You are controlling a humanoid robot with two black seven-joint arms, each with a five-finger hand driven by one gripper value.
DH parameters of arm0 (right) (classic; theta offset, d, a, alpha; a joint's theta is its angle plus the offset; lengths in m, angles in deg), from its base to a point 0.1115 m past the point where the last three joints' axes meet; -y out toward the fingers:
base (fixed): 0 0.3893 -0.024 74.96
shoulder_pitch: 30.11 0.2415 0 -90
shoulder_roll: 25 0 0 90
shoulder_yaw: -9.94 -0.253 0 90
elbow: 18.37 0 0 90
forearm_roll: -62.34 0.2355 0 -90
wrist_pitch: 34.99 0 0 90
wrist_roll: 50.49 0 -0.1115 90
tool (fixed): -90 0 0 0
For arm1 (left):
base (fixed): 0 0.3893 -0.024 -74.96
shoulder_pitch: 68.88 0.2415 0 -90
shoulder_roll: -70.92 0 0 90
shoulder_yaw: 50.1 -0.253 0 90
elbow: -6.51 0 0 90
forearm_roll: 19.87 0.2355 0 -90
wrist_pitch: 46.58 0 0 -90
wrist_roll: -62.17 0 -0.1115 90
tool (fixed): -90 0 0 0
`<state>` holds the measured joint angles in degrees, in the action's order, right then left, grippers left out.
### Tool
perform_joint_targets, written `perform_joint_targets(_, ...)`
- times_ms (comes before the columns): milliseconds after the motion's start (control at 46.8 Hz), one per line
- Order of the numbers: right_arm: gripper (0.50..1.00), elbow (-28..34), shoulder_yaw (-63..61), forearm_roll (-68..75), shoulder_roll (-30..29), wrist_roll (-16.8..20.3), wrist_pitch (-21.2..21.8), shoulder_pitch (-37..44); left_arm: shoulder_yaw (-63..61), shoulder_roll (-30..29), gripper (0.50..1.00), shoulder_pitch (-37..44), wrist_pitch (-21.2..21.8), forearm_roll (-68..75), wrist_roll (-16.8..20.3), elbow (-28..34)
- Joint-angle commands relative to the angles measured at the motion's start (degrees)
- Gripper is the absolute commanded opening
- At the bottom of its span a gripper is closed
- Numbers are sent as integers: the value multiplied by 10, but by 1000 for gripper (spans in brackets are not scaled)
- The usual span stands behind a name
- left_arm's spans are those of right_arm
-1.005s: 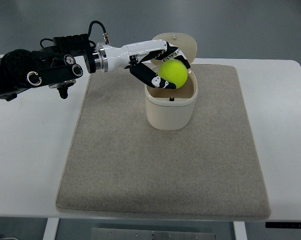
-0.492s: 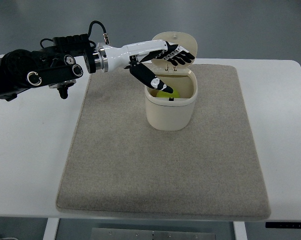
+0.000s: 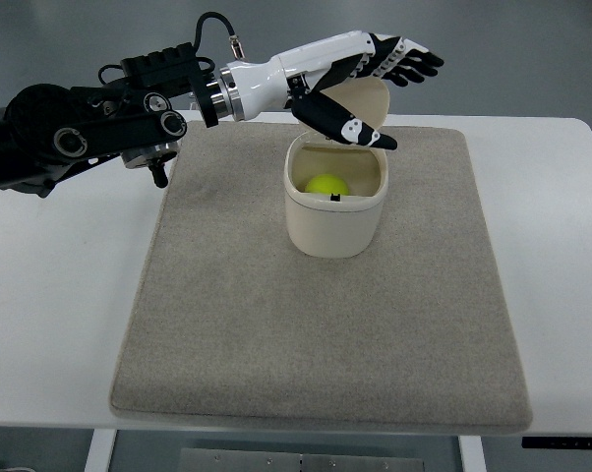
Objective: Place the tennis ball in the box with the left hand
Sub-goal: 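Raise the left hand up and away from the bin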
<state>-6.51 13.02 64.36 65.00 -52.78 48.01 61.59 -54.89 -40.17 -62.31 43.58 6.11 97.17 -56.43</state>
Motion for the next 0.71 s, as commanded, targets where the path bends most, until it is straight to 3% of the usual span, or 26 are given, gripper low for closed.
perform_joint_targets(0, 901, 0, 0, 0, 0, 0, 0, 1, 19, -2, 857, 0, 15, -45, 0, 11)
perform_joint_targets(235, 901, 0, 0, 0, 0, 0, 0, 1, 59, -2, 857, 13, -2, -155, 0, 113)
perform_joint_targets(684, 901, 0, 0, 0, 0, 0, 1, 1, 174, 24, 857, 85, -222, -164, 0, 417)
